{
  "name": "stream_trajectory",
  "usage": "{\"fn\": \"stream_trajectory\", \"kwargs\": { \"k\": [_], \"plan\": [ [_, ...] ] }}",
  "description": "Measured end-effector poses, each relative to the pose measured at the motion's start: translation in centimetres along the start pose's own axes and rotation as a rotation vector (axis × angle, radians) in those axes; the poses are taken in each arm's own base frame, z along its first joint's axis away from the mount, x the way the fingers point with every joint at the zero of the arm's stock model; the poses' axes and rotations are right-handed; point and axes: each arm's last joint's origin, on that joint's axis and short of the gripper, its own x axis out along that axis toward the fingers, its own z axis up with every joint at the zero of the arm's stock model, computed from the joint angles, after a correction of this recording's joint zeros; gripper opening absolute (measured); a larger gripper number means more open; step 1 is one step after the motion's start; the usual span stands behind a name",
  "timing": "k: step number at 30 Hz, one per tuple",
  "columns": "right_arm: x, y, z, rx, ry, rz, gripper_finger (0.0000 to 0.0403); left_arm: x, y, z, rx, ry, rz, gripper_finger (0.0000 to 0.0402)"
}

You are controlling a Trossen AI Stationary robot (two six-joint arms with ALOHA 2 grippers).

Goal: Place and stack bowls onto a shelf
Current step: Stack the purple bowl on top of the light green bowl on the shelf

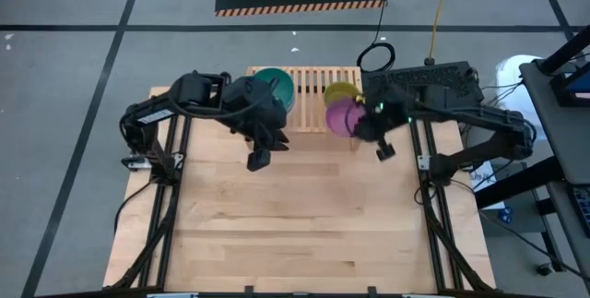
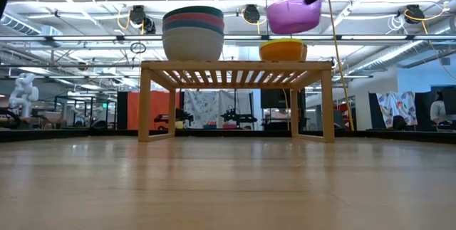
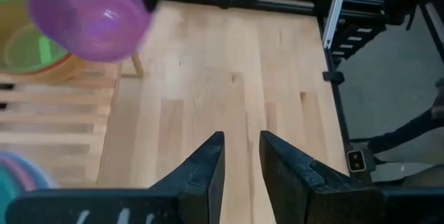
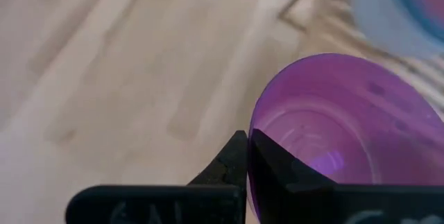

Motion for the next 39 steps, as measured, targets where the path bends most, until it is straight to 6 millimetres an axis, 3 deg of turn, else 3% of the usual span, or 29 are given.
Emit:
{"fn": "stream_trajectory", "kwargs": {
  "k": [4,10,19,28,39],
  "plan": [
    [-0.6,-2.1,-0.5,0.008,-0.111,-0.033,0.0,-0.4,0.0,-0.2,-0.02,0.001,0.01,0.0095],
    [-1.8,-4.7,-2.0,0.034,-0.144,-0.107,0.0,-0.2,0.1,-0.6,-0.033,0.053,0.024,0.0095],
    [-0.2,-8.0,-4.7,0.097,-0.119,-0.078,0.0,-0.3,0.1,-1.0,-0.034,0.092,0.029,0.0095],
    [1.3,-10.0,-6.8,0.177,-0.127,-0.002,0.0,-0.3,0.2,-1.4,-0.041,0.131,0.033,0.0095],
    [3.0,-10.7,-8.1,0.202,-0.074,0.071,0.0,-0.4,0.2,-1.6,-0.046,0.152,0.035,0.0095]
  ]
}}
